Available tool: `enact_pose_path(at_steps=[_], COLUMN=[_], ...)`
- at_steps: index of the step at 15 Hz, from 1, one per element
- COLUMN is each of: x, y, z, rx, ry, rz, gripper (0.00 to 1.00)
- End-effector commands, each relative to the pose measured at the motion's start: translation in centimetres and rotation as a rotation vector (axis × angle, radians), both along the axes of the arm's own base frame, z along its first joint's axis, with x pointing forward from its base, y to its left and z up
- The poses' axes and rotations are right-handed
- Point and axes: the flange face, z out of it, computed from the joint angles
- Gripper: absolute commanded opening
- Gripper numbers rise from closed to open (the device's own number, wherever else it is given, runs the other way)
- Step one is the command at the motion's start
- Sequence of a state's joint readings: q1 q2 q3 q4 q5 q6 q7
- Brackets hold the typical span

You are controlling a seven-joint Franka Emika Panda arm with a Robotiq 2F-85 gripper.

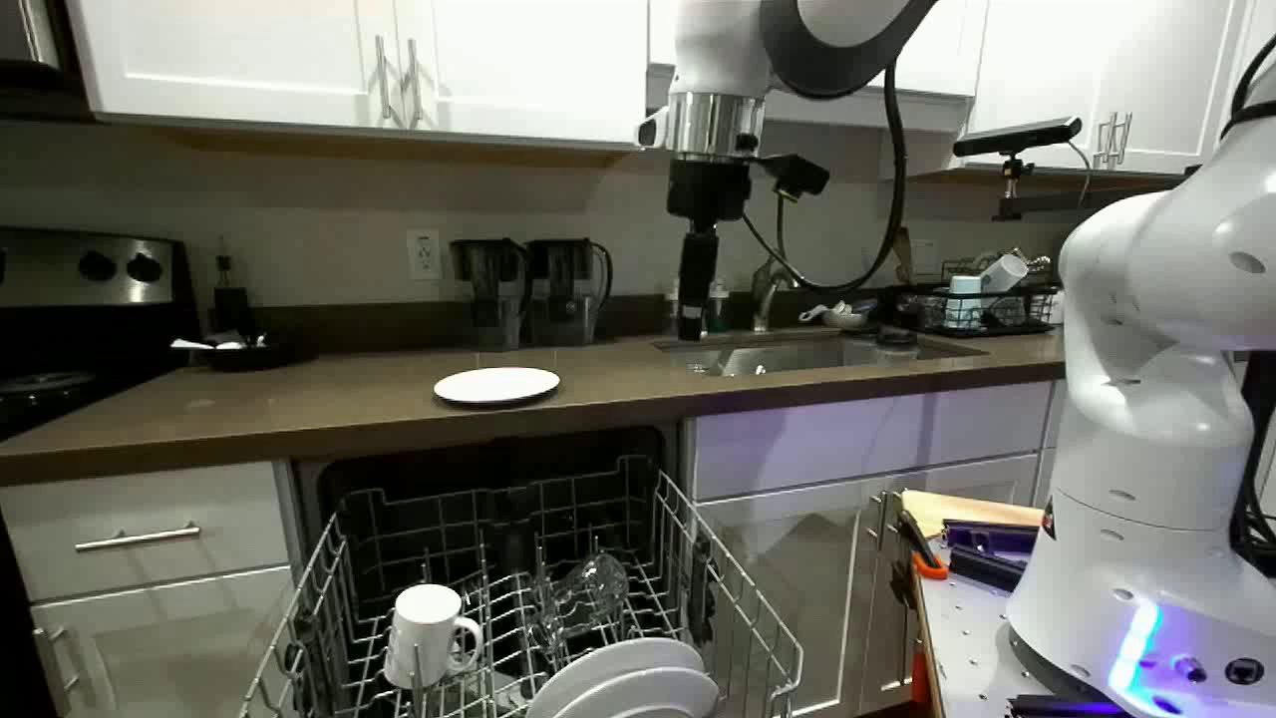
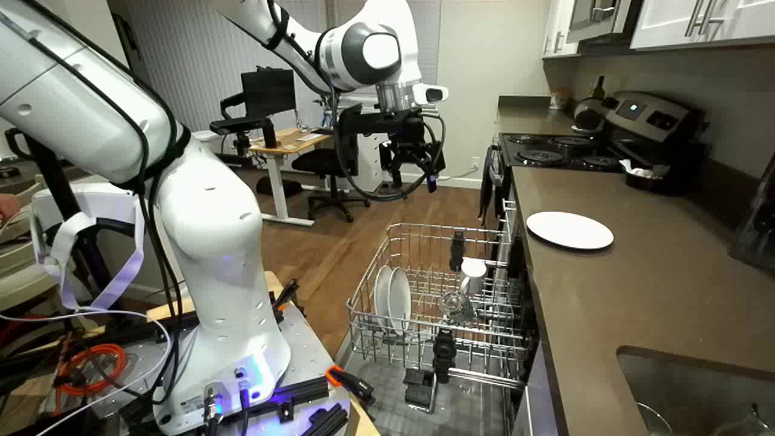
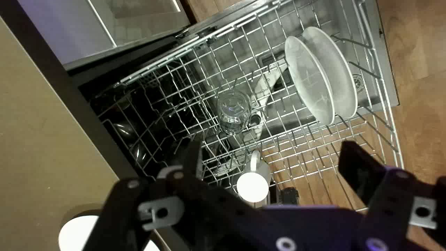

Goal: Move the two plates from the right to the left side of the dishwasher rack then move the mug to the right side

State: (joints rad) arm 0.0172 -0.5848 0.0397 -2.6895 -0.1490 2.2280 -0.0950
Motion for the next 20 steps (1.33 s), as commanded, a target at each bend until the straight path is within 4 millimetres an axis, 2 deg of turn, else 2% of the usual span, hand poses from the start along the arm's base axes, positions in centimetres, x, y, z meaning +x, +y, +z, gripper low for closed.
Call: enact_pose_path(at_steps=[1, 11, 15, 20], x=[0.0, 0.1, 1.2, 4.1], y=[0.0, 0.2, 2.2, 5.1], z=[0.1, -0.1, -1.8, -6.0], rx=[0.0, -0.005, -0.027, -0.046], ry=[0.001, 0.005, 0.024, 0.017], rz=[0.0, 0.011, 0.099, 0.261], gripper=[1.0, 1.0, 1.0, 1.0])
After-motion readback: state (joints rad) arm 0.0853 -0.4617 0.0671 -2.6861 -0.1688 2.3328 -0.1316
